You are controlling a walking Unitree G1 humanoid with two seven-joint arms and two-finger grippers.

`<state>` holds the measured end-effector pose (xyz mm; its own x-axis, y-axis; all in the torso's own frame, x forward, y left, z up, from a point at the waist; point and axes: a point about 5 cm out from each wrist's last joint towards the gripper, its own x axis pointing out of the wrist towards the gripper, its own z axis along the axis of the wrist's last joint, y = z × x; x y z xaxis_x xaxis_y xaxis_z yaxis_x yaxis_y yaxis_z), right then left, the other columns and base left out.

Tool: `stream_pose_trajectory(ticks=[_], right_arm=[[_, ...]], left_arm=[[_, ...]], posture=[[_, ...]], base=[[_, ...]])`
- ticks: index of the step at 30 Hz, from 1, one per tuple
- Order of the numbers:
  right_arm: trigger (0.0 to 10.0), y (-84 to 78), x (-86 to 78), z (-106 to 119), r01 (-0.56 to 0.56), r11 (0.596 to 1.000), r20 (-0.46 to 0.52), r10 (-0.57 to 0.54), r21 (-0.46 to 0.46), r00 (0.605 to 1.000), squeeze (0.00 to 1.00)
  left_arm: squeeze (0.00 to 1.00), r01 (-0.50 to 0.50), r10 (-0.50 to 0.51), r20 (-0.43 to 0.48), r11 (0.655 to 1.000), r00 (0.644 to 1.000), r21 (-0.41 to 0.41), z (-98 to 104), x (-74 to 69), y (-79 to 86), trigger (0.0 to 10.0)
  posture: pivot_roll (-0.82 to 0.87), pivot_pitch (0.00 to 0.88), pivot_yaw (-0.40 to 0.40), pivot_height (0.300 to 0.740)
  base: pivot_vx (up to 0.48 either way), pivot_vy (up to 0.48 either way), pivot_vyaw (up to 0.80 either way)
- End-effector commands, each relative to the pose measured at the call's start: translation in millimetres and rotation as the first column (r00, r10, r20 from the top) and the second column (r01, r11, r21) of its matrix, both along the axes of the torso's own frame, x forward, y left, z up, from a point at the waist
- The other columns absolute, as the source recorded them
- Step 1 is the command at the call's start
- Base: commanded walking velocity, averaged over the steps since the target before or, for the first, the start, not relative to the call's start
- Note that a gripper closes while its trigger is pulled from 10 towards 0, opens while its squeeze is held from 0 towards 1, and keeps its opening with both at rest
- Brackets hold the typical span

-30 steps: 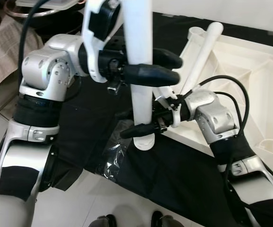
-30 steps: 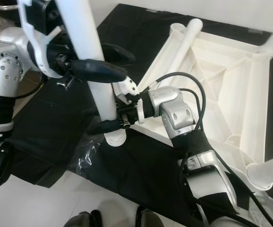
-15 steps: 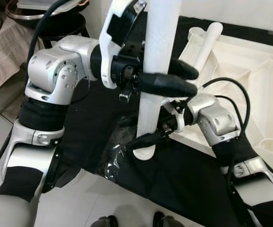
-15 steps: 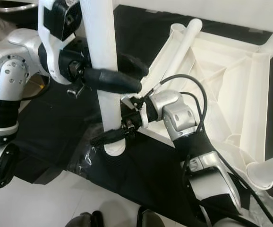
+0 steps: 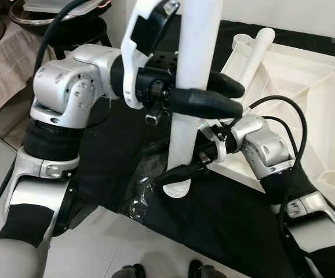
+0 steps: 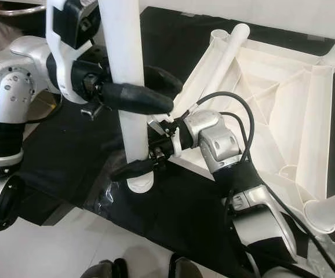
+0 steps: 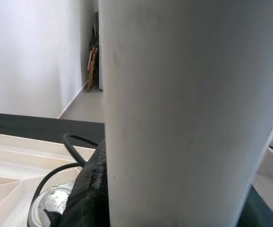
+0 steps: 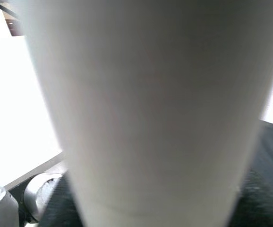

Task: Building children table

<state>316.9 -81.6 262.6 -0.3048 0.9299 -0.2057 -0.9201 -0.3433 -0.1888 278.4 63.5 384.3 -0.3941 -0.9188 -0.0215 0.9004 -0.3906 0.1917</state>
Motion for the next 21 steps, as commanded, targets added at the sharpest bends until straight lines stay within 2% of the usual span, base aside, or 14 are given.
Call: stream_pose_trajectory(ticks=[1,9,10,11,13,14,15,16,19,20,21], right_arm=[[0.0,23.2,-6.8,1,-0.081,0.994,0.034,0.084,-0.08,0.996,0.0],[0.0,18.6,-8.6,0,-0.078,0.993,0.047,0.083,-0.084,0.995,0.0],[0.0,16.7,-7.2,1,-0.061,0.995,0.052,0.065,-0.074,0.996,0.0],[0.0,14.8,-5.8,1,-0.044,0.997,0.057,0.048,-0.064,0.997,0.0],[0.0,14.8,-5.8,1,-0.044,0.997,0.057,0.048,-0.064,0.997,0.0],[0.0,10.1,-2.2,3,0.005,0.999,0.062,-0.003,-0.036,0.998,0.0],[0.0,10.1,-2.2,3,0.005,0.999,0.062,-0.003,-0.036,0.998,0.0],[0.0,3.6,3.7,7,0.079,0.997,0.072,-0.079,-0.001,0.994,0.0],[0.0,3.6,3.7,7,0.079,0.997,0.072,-0.079,-0.001,0.994,0.0],[0.0,-0.9,7.5,9,0.128,0.992,0.077,-0.129,0.023,0.989,0.0],[0.0,-0.9,7.5,9,0.128,0.992,0.077,-0.129,0.023,0.989,0.0]], left_arm=[[0.0,0.347,-0.349,-0.067,0.937,0.935,-0.046,1,-31.4,-37.6,0.0],[0.0,0.333,-0.338,-0.078,0.94,0.938,-0.069,3,-28.0,-35.2,0.0],[0.51,0.291,-0.298,-0.094,0.953,0.95,-0.078,3,-23.2,-34.0,10.0],[1.0,0.245,-0.254,-0.102,0.965,0.962,-0.095,4,-18.4,-32.1,10.0],[1.0,0.245,-0.254,-0.102,0.965,0.962,-0.095,4,-18.4,-32.1,10.0],[1.0,0.165,-0.179,-0.109,0.978,0.978,-0.126,5,-10.1,-23.2,10.0],[1.0,0.165,-0.179,-0.109,0.978,0.978,-0.126,5,-10.1,-23.2,10.0],[1.0,0.065,-0.086,-0.123,0.984,0.989,-0.168,6,-0.2,-8.3,10.0],[1.0,0.065,-0.086,-0.123,0.984,0.989,-0.168,6,-0.2,-8.3,10.0],[1.0,0.003,-0.029,-0.132,0.981,0.991,-0.195,6,5.3,2.3,10.0],[1.0,0.003,-0.029,-0.132,0.981,0.991,-0.195,6,5.3,2.3,10.0]], posture=[[-0.06,0.19,0.041,0.74],[-0.07,0.188,0.042,0.74],[-0.07,0.188,0.043,0.74],[-0.07,0.188,0.045,0.74],[-0.07,0.188,0.045,0.74],[-0.07,0.189,0.047,0.74],[-0.07,0.189,0.047,0.74],[-0.07,0.191,0.049,0.74],[-0.07,0.191,0.049,0.74],[-0.07,0.193,0.05,0.74],[-0.07,0.193,0.05,0.74]], base=[[0.0,0.0,0.0],[0.0,0.0,0.0],[0.0,0.0,0.0],[0.0,0.0,0.0],[0.0,0.0,0.0],[0.0,0.0,0.0],[0.0,0.0,0.0],[0.0,0.0,0.0],[0.0,0.0,0.0],[0.0,0.0,0.0],[0.0,0.0,0.0]])
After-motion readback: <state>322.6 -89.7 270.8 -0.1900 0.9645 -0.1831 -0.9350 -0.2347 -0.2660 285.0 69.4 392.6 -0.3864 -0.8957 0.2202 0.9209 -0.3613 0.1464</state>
